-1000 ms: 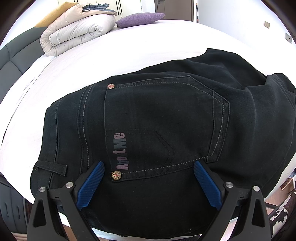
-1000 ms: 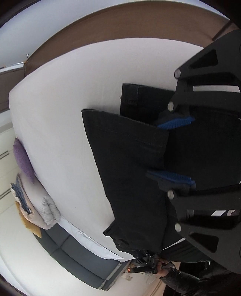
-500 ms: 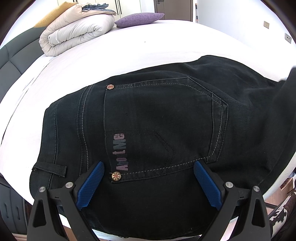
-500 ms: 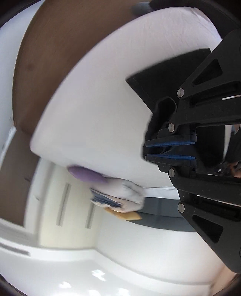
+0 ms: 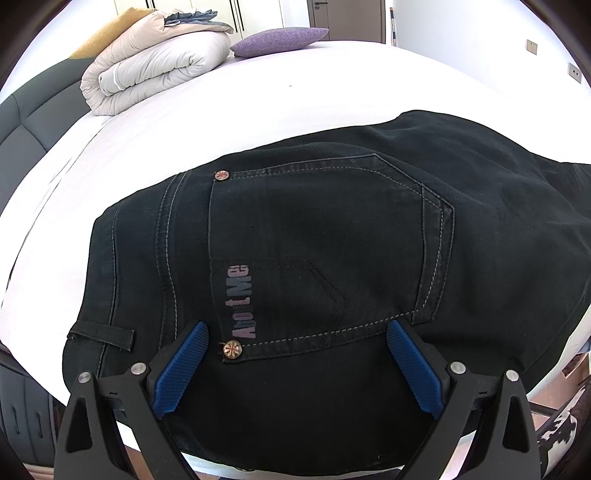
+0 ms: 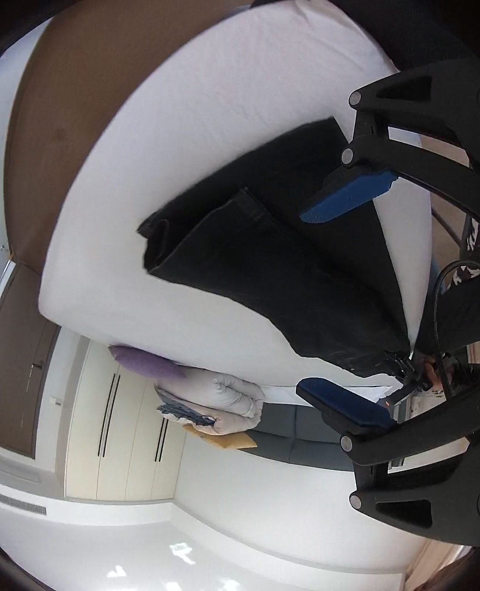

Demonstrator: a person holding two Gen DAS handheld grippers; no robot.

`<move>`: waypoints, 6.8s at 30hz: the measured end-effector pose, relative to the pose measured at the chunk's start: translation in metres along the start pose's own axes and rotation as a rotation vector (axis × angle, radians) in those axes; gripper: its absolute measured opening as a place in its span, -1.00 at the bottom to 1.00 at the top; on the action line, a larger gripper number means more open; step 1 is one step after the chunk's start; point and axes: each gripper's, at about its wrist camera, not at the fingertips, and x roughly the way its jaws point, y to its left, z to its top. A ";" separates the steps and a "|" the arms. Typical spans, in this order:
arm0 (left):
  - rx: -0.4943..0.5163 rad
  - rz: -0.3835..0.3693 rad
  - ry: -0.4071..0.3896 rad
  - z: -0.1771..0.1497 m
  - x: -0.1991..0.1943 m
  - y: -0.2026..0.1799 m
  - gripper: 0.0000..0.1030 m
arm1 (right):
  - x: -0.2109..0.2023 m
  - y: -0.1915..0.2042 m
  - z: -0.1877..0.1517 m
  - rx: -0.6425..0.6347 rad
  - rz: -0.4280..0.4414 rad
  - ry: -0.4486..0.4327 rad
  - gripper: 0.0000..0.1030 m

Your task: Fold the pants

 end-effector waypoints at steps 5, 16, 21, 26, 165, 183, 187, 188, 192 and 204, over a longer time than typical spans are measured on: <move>0.000 0.000 -0.002 -0.003 -0.001 -0.001 0.95 | 0.022 -0.025 0.004 0.033 -0.040 -0.095 0.46; 0.000 0.001 -0.003 -0.002 0.001 0.001 0.95 | 0.031 -0.058 0.025 0.244 0.050 -0.195 0.35; 0.001 0.002 -0.004 -0.003 0.001 0.001 0.95 | 0.029 -0.060 0.032 0.303 0.077 -0.249 0.31; 0.000 0.002 -0.004 -0.003 0.000 0.000 0.95 | 0.031 -0.052 0.039 0.180 -0.002 -0.180 -0.75; -0.021 -0.026 -0.007 -0.008 -0.008 0.021 1.00 | 0.162 0.009 -0.070 0.320 0.186 0.127 0.14; -0.015 -0.041 -0.002 -0.007 -0.007 0.023 1.00 | 0.107 -0.028 -0.065 0.343 0.036 -0.073 -1.00; -0.014 -0.023 -0.013 -0.005 -0.011 0.022 0.88 | 0.108 -0.015 -0.071 0.286 -0.007 -0.090 -1.00; -0.022 -0.012 -0.020 -0.004 -0.016 0.023 0.80 | 0.109 -0.018 -0.069 0.295 -0.001 -0.088 -1.00; -0.038 -0.046 -0.143 0.016 -0.055 0.002 0.63 | 0.114 -0.004 -0.062 0.203 -0.024 -0.070 -0.98; 0.237 -0.181 -0.134 0.090 0.004 -0.147 0.79 | 0.045 0.090 -0.026 -0.210 -0.316 -0.169 -0.73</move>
